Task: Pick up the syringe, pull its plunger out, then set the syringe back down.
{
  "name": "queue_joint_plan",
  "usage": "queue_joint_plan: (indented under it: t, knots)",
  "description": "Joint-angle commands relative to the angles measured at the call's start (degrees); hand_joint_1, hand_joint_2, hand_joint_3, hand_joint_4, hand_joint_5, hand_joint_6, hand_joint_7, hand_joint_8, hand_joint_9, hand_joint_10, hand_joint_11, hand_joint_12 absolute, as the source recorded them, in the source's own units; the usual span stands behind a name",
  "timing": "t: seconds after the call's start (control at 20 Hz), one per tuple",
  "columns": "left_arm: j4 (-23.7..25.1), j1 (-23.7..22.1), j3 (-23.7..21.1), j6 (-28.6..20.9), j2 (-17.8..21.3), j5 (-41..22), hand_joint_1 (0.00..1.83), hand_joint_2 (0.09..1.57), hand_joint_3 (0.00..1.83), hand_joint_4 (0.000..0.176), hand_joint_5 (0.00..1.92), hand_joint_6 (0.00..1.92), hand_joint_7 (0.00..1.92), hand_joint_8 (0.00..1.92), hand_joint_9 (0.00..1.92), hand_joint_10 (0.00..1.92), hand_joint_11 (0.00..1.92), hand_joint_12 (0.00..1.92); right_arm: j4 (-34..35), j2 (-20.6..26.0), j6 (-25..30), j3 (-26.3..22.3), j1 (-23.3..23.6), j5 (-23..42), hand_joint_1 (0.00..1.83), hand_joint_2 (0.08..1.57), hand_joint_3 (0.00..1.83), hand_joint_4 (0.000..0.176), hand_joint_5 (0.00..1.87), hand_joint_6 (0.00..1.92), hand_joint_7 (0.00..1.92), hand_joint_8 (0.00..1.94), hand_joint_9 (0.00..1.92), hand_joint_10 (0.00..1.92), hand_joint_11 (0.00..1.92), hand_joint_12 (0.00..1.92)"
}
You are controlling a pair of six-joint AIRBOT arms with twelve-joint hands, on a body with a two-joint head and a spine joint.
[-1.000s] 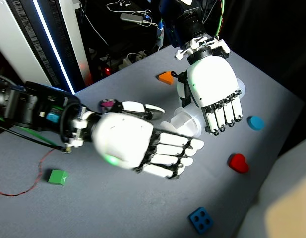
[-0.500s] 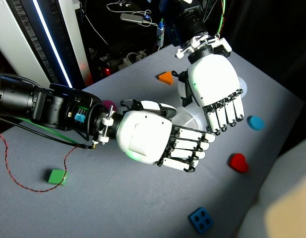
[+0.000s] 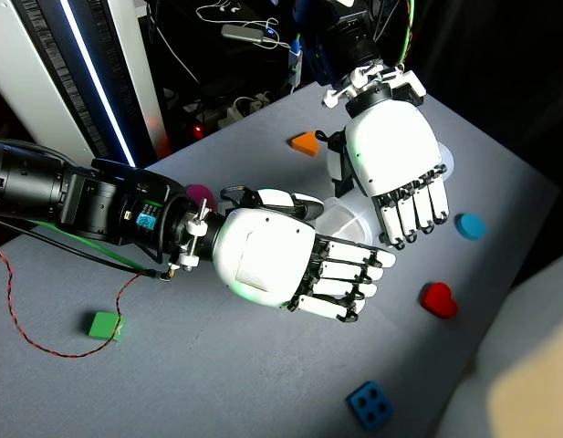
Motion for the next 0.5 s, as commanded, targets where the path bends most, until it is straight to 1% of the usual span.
queue_joint_plan:
  t: [0.0,0.05,0.1,0.15,0.2,0.25,0.3,0.35,0.4,0.45]
  knots:
    - [5.6,-1.1,0.1,0.1,0.1,1.4,1.47,1.32,0.00,0.000,0.48,1.50,0.57,1.75,0.52,1.72,0.45,1.84,-1.9,0.1,0.4,0.5,0.4,5.8,1.17,1.03,0.00,0.000,0.59,0.01,0.76,0.01,0.72,0.04,0.31,1.04]
    - [5.6,-1.1,0.1,0.1,0.1,1.4,1.47,1.32,0.00,0.000,0.48,1.50,0.56,1.76,0.52,1.72,0.45,1.85,-1.9,0.1,0.5,0.6,0.5,5.8,1.20,1.04,0.00,0.000,0.65,0.02,0.83,0.02,0.80,0.05,0.41,1.02]
    - [5.6,-1.1,0.1,0.1,0.1,1.4,1.47,1.32,0.00,0.000,0.48,1.50,0.56,1.76,0.52,1.72,0.45,1.85,-1.9,0.2,0.5,0.8,0.6,5.9,1.20,1.04,0.00,0.000,0.65,0.02,0.83,0.02,0.80,0.05,0.41,1.02]
    - [5.6,-1.1,0.1,0.1,0.1,1.4,1.46,1.32,0.00,0.000,0.50,1.50,0.55,1.77,0.52,1.72,0.45,1.84,-1.9,0.2,0.5,0.9,0.6,5.9,1.25,1.06,0.00,0.000,0.74,0.02,0.91,0.01,0.94,0.06,0.57,1.00]
    - [5.6,-1.2,0.0,0.1,0.1,1.4,1.47,1.32,0.00,0.000,0.51,1.49,0.54,1.78,0.52,1.72,0.45,1.84,-1.9,0.2,0.5,1.0,0.6,6.0,1.33,1.11,0.00,0.000,0.82,0.01,0.97,0.79,1.01,0.07,0.68,0.98]
    - [5.6,-1.2,0.0,0.1,0.1,1.5,1.47,1.32,0.00,0.000,0.51,1.48,0.55,1.78,0.52,1.72,0.45,1.84,-2.0,0.3,0.4,1.0,0.6,6.0,1.45,1.16,0.00,0.000,0.66,0.96,0.88,1.01,0.89,0.98,0.78,1.50]
    - [5.6,-1.2,0.0,0.1,0.1,1.5,1.47,1.32,0.00,0.000,0.50,1.49,0.55,1.77,0.52,1.72,0.45,1.84,-2.0,0.3,0.3,1.0,0.5,6.2,1.47,1.17,0.00,0.000,0.65,1.12,0.86,1.05,0.86,1.18,0.80,1.62]
    - [5.6,-1.2,0.0,0.1,0.1,1.5,1.47,1.32,0.00,0.000,0.50,1.49,0.55,1.77,0.52,1.72,0.45,1.83,-2.0,0.3,0.3,1.0,0.5,6.4,1.48,1.15,0.00,0.000,0.69,1.10,0.87,1.04,0.89,1.19,0.83,1.62]
    - [5.6,-1.2,0.0,0.1,0.2,1.5,1.47,1.32,0.00,0.000,0.50,1.49,0.55,1.77,0.53,1.72,0.45,1.83,-2.0,0.3,0.3,1.0,0.4,6.8,1.48,1.14,0.00,0.000,0.74,1.05,0.89,1.02,0.90,1.18,0.86,1.60]
    - [5.6,-1.2,0.0,0.1,0.2,1.5,1.47,1.32,0.00,0.000,0.49,1.49,0.56,1.77,0.53,1.72,0.46,1.83,-2.0,0.4,0.3,1.0,0.3,7.0,1.39,1.14,0.00,0.000,0.79,1.09,0.92,1.03,0.92,1.28,0.86,1.42]
